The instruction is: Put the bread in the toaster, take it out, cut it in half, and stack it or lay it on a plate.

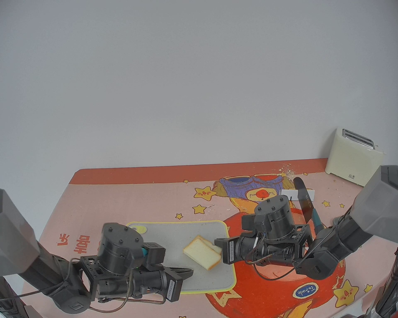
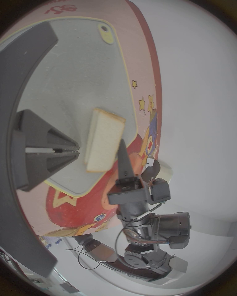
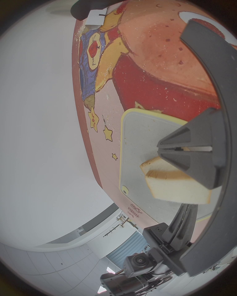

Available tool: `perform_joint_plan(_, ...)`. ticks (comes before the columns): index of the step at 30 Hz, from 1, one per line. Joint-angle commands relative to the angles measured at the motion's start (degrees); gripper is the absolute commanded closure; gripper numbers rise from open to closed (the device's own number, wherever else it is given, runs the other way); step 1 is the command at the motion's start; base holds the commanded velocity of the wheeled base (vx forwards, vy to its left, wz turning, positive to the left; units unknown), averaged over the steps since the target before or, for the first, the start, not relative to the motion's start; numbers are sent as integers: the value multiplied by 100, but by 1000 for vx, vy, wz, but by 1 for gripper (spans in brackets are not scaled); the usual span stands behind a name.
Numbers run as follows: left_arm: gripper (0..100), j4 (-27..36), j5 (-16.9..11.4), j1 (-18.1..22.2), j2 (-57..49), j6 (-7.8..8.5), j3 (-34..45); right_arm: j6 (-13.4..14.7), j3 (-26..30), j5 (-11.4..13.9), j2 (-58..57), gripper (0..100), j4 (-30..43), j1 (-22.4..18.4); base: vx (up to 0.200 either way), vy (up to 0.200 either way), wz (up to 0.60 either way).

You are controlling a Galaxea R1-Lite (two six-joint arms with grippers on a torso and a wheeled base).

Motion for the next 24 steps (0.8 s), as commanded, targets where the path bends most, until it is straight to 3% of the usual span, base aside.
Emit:
perform_joint_plan(1, 100, 41, -111, 262, -1414, -504, 433, 14, 141, -122, -10, 100, 17, -22, 0, 0, 0)
perform_joint_plan(3, 100, 50, -401, 517, -1880, -715, 539, 14, 228, -245, -36, 100, 17, 4, 0, 0, 0)
perform_joint_plan(4, 100, 121, -683, 781, -2118, -829, 548, 14, 281, -289, -116, 100, 25, 22, 0, 0, 0)
perform_joint_plan(9, 100, 780, -1518, 1563, -2654, -1207, 346, 216, 220, -297, -291, 100, 184, 66, 0, 0, 0)
perform_joint_plan(13, 100, 1711, -1816, 1941, -2900, -1488, -103, 594, -123, -297, -291, 100, 781, 242, 0, 0, 0)
perform_joint_plan(14, 0, 1817, -1851, 2002, -2909, -1497, -173, 638, -158, -297, -283, 100, 843, 259, 0, 0, 0)
perform_joint_plan(16, 0, 2291, -2089, 2336, -2917, -1506, -472, 761, -290, -297, -256, 100, 1036, 356, 0, 0, 0)
perform_joint_plan(20, 0, 3100, -2950, 3101, -2891, -1532, -911, 787, -360, -306, -36, 100, 1027, 453, 0, 0, 0)
perform_joint_plan(24, 0, 3478, -3100, 3496, -2803, -1515, -1122, 796, -352, -306, 25, 100, 1036, 488, 0, 0, 0)
